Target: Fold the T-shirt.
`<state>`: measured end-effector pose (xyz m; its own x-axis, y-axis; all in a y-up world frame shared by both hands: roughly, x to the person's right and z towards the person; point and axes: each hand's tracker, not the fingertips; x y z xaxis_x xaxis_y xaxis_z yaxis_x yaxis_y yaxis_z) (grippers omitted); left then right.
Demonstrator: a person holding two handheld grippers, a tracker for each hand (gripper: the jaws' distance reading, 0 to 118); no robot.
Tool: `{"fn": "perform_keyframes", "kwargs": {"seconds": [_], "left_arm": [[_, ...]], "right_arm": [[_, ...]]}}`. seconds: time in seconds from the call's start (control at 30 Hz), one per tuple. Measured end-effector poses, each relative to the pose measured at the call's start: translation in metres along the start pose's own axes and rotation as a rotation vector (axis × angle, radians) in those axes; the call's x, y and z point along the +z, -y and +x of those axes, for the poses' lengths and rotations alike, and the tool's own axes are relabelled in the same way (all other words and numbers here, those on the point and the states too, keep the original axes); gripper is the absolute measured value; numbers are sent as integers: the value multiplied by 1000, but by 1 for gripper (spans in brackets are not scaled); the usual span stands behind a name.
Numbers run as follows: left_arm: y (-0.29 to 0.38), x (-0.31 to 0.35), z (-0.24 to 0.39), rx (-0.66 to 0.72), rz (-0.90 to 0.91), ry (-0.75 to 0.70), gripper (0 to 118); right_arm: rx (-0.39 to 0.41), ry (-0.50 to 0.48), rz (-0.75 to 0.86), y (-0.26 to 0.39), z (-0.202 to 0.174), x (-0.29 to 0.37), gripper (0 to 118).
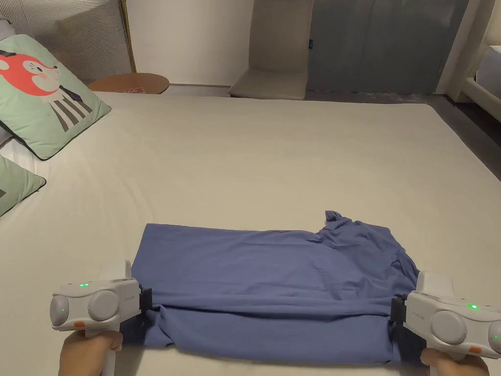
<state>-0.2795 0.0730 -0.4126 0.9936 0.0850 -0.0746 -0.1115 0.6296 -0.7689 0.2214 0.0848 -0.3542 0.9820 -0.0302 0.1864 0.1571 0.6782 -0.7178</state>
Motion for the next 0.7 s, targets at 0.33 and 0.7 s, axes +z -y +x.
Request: {"fn": "perform_keyframes", "kwargs": {"seconds": [0.33,0.7], "left_arm": [[-12,66,9,-10,166,69,105],[34,208,46,-133,618,116,107]], "right_arm": [[-27,-26,183,-5,-4,73,94],[30,-43,608,30,-28,211,106]]}}
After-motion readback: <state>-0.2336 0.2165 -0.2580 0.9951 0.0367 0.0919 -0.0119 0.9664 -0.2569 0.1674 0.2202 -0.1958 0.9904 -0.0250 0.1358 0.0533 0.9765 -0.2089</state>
